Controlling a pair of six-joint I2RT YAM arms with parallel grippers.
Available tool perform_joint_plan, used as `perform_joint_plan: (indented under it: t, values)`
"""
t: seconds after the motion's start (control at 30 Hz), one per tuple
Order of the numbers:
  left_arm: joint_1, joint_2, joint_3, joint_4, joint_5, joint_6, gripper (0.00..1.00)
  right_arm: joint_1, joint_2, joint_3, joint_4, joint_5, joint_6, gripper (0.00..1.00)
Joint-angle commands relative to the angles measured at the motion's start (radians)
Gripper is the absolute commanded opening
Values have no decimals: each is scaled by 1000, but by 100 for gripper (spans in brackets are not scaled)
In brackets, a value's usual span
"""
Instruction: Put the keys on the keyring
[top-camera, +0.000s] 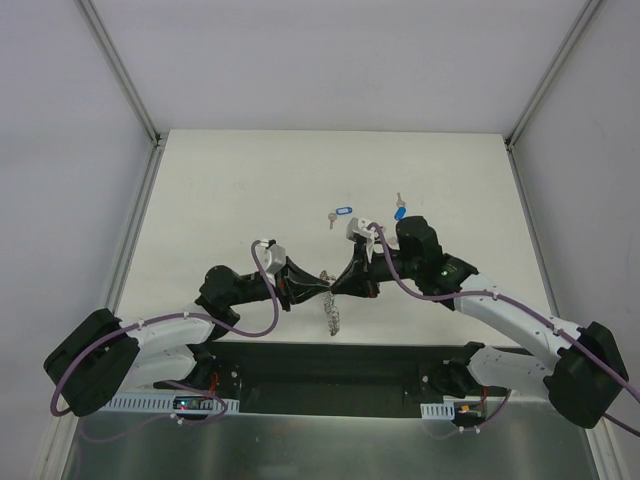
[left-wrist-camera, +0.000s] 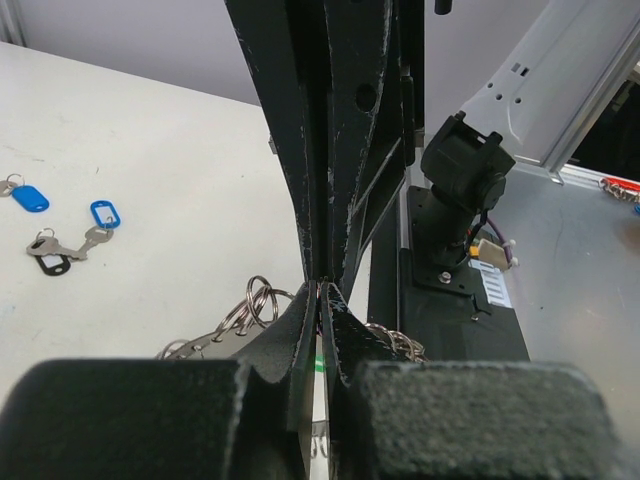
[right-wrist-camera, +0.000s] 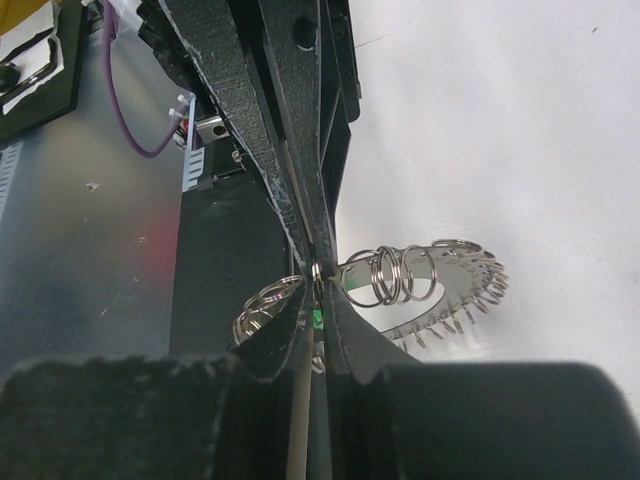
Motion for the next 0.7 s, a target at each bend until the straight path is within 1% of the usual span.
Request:
perform_joint_plan:
  t: [0.0, 0.17, 0.23, 0.3, 0.33, 0.37, 0.4, 0.43, 0.47, 0.53, 0.57, 0.63, 0.67]
  values:
    - [-9, -4, 47, 429, 5, -15, 0, -3, 10, 41, 60, -101, -10, 9]
    - [-10, -10, 50, 429, -14, 24, 0, -25, 38, 39, 60, -128, -14, 7]
    - [-10, -3, 53, 429, -14, 31, 0, -33, 52, 44, 50, -148, -19, 2]
    - [-10, 7, 47, 428, -14, 34, 0, -34, 58, 70, 4, -139, -56, 1]
    - [-10, 10, 36, 414, -18, 41, 1, -36, 58, 87, -28, -130, -74, 1]
    - [-10, 10, 30, 397, -22, 44, 8, -36, 67, 107, -60, -119, -94, 1]
    - [-10, 1, 24, 377, -26, 51, 13, -36, 72, 123, -132, -106, -134, 1]
    - [-9, -9, 15, 316, -28, 70, 17, -33, 76, 160, -168, -99, -158, 1]
    - [-9, -19, 16, 270, -28, 80, 25, -33, 82, 174, -197, -93, -175, 1]
    - [-10, -76, 39, 135, -23, 131, 30, -34, 88, 208, -260, -66, -218, 1]
    - [-9, -99, 50, -5, -15, 154, 34, -33, 91, 220, -286, -55, -235, 1]
    - [-9, -163, 76, -127, -14, 215, 36, -25, 118, 269, -384, -23, -293, 1]
    - [-9, -183, 87, -237, -6, 235, 37, -22, 128, 286, -444, -10, -312, 1]
